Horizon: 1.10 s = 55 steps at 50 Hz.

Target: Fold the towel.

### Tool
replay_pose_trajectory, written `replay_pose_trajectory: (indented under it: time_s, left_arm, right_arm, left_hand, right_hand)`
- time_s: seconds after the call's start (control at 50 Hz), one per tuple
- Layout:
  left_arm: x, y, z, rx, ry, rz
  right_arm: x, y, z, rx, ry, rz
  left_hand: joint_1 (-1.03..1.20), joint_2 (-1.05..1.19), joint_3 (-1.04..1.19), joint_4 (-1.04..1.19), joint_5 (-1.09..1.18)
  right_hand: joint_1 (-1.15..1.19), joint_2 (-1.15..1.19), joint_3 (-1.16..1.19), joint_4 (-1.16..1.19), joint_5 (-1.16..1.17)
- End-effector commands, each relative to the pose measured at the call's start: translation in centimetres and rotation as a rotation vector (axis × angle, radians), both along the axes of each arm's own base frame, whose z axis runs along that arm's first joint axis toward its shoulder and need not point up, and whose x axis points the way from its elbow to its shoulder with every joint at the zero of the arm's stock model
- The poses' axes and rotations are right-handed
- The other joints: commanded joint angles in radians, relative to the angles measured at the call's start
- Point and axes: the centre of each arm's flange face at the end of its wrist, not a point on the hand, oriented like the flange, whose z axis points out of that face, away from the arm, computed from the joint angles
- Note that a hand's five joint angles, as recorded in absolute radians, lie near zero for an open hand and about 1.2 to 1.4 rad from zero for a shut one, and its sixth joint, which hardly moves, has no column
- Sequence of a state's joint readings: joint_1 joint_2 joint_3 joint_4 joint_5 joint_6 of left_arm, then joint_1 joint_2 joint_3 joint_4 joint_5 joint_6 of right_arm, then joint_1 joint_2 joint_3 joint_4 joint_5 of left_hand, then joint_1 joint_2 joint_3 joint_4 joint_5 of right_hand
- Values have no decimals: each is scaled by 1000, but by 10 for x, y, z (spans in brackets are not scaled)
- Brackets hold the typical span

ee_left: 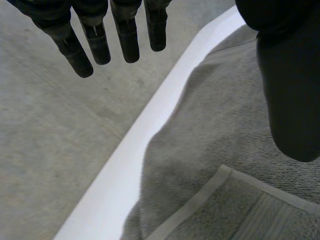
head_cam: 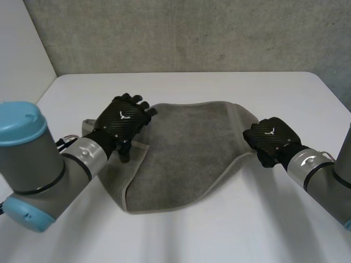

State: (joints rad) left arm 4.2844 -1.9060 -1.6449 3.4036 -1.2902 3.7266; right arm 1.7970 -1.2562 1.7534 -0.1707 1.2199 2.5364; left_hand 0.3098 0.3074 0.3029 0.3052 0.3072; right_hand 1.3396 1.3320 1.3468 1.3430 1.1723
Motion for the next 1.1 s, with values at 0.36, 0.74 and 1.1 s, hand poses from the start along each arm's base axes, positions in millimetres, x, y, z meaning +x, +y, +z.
replay_pose_trajectory:
  time_s: [0.36, 0.74, 1.1]
  left_arm:
    - [-12, -36, -69, 350, 86, 186]
    - [-1, -47, -84, 248, -17, 319]
    - [41, -28, -52, 103, -39, 556]
  right_arm:
    - [2, 1, -18, 50, 18, 8]
    - [2, 1, -20, 57, 21, 7]
    - [2, 0, -19, 52, 22, 8]
  left_hand:
    - [-23, -20, -16, -18, -195]
    - [6, 9, 13, 11, -165]
    - [97, 100, 104, 102, -74]
  right_hand:
    - [57, 64, 49, 53, 49]
    - [57, 64, 49, 53, 49]
    - [57, 64, 49, 53, 49]
